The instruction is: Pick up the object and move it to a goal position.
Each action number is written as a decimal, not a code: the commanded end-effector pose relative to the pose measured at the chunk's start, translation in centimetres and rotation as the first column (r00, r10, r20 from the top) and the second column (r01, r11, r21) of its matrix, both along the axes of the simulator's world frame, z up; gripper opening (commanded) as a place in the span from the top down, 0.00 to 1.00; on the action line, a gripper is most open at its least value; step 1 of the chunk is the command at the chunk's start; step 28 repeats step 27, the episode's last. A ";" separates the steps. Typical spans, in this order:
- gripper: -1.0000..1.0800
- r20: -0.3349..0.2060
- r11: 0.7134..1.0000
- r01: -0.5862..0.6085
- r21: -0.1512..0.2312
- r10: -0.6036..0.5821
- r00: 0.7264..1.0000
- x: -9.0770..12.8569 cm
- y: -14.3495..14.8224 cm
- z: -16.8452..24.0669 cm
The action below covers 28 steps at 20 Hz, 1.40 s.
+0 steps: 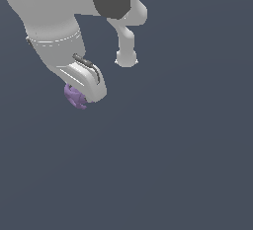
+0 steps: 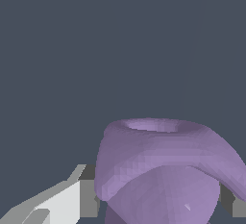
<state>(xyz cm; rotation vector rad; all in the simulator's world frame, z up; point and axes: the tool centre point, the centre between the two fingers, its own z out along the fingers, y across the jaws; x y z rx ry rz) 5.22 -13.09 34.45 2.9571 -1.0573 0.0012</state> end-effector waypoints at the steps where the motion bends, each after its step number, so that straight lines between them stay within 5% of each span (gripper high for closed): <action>1: 1.00 -0.001 1.000 0.000 0.000 0.000 1.000 0.6 -0.2 1.3; 28: 1.00 0.000 1.000 -0.001 0.001 0.001 1.000 3.6 -0.9 6.9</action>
